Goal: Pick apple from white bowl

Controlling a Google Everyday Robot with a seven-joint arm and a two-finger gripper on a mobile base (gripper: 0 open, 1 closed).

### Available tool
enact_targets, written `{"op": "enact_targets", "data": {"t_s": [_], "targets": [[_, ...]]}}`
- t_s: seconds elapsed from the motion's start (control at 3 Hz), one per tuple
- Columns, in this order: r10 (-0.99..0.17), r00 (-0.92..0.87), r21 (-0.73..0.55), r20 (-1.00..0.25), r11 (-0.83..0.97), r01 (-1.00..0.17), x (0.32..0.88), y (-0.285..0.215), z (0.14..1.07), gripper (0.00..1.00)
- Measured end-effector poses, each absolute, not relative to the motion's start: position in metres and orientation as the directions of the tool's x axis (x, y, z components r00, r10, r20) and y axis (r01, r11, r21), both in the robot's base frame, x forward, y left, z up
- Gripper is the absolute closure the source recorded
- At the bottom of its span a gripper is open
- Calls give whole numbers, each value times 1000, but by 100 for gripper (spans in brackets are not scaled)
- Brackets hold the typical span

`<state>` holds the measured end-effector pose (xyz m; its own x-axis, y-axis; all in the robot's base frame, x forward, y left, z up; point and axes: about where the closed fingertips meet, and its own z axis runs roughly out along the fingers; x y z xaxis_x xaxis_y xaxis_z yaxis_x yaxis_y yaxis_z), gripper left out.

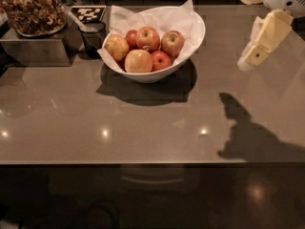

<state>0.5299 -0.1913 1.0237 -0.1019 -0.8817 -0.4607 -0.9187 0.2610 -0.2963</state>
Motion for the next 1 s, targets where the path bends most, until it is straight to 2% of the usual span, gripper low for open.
{"op": "enact_targets", "data": {"t_s": [0.33,0.67,1.0], "targets": [[-860,-75,-285,-504,248,-926,575,-185,1026,0],[-852,-57,-322,-520,258,-911,585,-185,1042,0],[-843,-95,-303,-530,292,-907,581,-192,1033,0]]}}
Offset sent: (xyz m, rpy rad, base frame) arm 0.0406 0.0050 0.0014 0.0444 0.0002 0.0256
